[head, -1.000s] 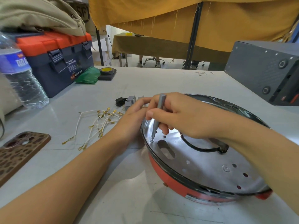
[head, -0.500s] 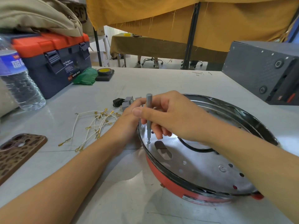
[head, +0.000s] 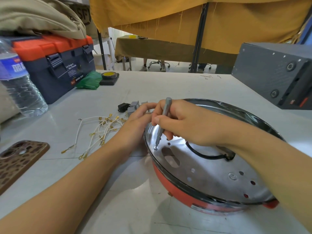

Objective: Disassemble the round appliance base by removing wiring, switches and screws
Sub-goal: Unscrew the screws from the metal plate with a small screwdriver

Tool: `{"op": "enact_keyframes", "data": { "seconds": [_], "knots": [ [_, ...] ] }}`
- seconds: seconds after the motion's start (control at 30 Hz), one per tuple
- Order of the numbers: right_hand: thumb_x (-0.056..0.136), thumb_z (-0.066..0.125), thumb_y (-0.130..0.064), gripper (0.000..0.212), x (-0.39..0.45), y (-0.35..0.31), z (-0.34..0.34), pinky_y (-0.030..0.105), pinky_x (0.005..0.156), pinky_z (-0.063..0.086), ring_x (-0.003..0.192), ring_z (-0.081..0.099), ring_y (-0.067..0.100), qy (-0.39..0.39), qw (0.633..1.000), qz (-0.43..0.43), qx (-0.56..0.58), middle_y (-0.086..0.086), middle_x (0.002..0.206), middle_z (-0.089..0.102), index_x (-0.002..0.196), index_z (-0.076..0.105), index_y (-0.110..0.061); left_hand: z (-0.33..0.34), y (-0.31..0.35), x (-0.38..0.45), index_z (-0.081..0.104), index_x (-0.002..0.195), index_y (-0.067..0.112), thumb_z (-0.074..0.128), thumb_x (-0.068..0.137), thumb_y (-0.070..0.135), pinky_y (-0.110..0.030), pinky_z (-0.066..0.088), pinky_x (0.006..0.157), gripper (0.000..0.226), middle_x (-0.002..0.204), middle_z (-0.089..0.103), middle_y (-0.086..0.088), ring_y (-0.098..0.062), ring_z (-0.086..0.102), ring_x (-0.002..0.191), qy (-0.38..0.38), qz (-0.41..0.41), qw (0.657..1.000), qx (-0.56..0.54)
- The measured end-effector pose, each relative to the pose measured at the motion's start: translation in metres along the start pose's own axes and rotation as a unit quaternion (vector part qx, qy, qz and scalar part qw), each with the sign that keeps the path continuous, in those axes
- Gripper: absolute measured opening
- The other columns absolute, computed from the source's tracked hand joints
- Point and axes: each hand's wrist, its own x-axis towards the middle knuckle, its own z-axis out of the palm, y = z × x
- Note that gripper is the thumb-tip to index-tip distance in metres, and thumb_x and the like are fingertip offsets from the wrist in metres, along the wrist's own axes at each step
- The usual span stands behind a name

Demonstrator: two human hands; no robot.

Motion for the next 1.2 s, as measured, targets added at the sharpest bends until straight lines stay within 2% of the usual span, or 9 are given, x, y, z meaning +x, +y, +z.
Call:
{"op": "enact_keyframes", "data": {
  "seconds": [0.2,0.33,0.4,0.5,0.67,0.83,0.93,1.1,1.2],
  "knots": [
    [0.097,0.048,-0.016,0.024,0.0021,0.0027,0.0003,0.015,0.047,0.036,0.044,0.042,0.005,-0.008,0.999,0.011,0.041,0.0,0.05,0.053,0.084,0.058,0.002,-0.0013,0.0002,-0.0001,0.058,0.102,0.016,0.044,0.091,0.008,-0.017,0.051,0.052,0.019,0.065,0.067,0.006,-0.007,0.065,0.062,-0.003,-0.01,1.0,0.013],
    [0.09,0.062,-0.027,0.018,-0.0016,0.0002,0.0006,0.016,0.045,0.038,0.043,0.045,0.01,-0.015,0.991,-0.014,0.133,0.005,0.051,0.058,0.077,0.066,-0.016,-0.0021,-0.0003,-0.0008,0.056,0.111,0.008,0.047,0.087,0.026,-0.033,0.056,0.072,0.032,0.074,0.068,-0.007,-0.021,0.068,0.076,-0.001,0.017,0.998,0.06],
    [0.087,0.064,-0.035,0.029,-0.0009,-0.0006,0.0018,0.014,0.045,0.04,0.044,0.048,0.009,0.01,0.992,-0.023,0.124,0.008,0.053,0.059,0.075,0.068,-0.01,-0.0027,-0.0008,-0.0009,0.057,0.103,0.011,0.043,0.08,0.035,-0.037,0.053,0.075,0.036,0.069,0.066,-0.002,-0.02,0.066,0.075,0.001,0.03,0.996,0.079],
    [0.088,0.062,-0.036,0.032,0.0024,-0.0025,0.0031,0.01,0.046,0.039,0.044,0.049,0.001,0.054,0.994,-0.039,0.083,0.0,0.05,0.059,0.068,0.069,-0.012,-0.0033,-0.0022,-0.0001,0.058,0.095,0.018,0.045,0.078,0.038,-0.031,0.048,0.072,0.029,0.07,0.064,0.006,-0.012,0.063,0.072,0.008,0.032,0.996,0.079],
    [0.097,0.051,-0.03,0.035,0.0042,0.0007,0.0042,0.011,0.043,0.035,0.032,0.039,0.004,0.059,0.997,-0.031,0.03,-0.003,0.036,0.047,0.073,0.066,-0.01,-0.0038,-0.0034,0.0019,0.059,0.098,0.022,0.047,0.086,0.032,-0.035,0.05,0.083,0.019,0.089,0.065,0.001,-0.016,0.064,0.092,0.013,0.02,0.996,0.086],
    [0.1,0.043,-0.018,0.033,0.0039,0.0047,0.0029,0.01,0.046,0.036,0.039,0.044,0.001,0.035,0.999,-0.014,0.019,-0.001,0.045,0.055,0.085,0.063,0.005,-0.0039,-0.0051,0.0023,0.058,0.1,0.018,0.046,0.092,0.014,-0.02,0.053,0.058,0.015,0.071,0.069,0.004,-0.008,0.066,0.067,0.009,-0.002,1.0,0.024],
    [0.098,0.042,-0.015,0.031,0.0019,0.0059,0.0003,0.008,0.046,0.035,0.042,0.044,-0.001,0.021,1.0,-0.005,0.019,0.0,0.05,0.054,0.09,0.059,0.01,-0.0026,-0.0035,0.0014,0.058,0.103,0.016,0.045,0.091,0.009,-0.016,0.05,0.051,0.02,0.067,0.069,0.003,-0.009,0.066,0.062,0.007,-0.01,1.0,0.0],
    [0.096,0.044,-0.013,0.024,0.0006,0.0022,0.0002,0.011,0.044,0.035,0.041,0.041,0.001,-0.006,0.998,0.001,0.063,-0.001,0.048,0.049,0.077,0.059,-0.01,-0.0025,-0.0023,0.0007,0.059,0.108,0.016,0.045,0.091,0.01,-0.019,0.053,0.057,0.023,0.072,0.069,0.002,-0.009,0.067,0.066,0.009,-0.011,1.0,0.013],
    [0.097,0.052,-0.018,0.021,0.0008,0.004,-0.0004,0.018,0.044,0.037,0.043,0.042,0.01,-0.017,0.994,-0.007,0.109,0.001,0.048,0.053,0.081,0.062,-0.009,-0.0031,-0.0011,0.0,0.06,0.112,0.017,0.051,0.086,0.021,-0.03,0.056,0.073,0.027,0.083,0.071,-0.002,-0.014,0.069,0.08,0.02,0.001,0.999,0.049]
  ]
}}
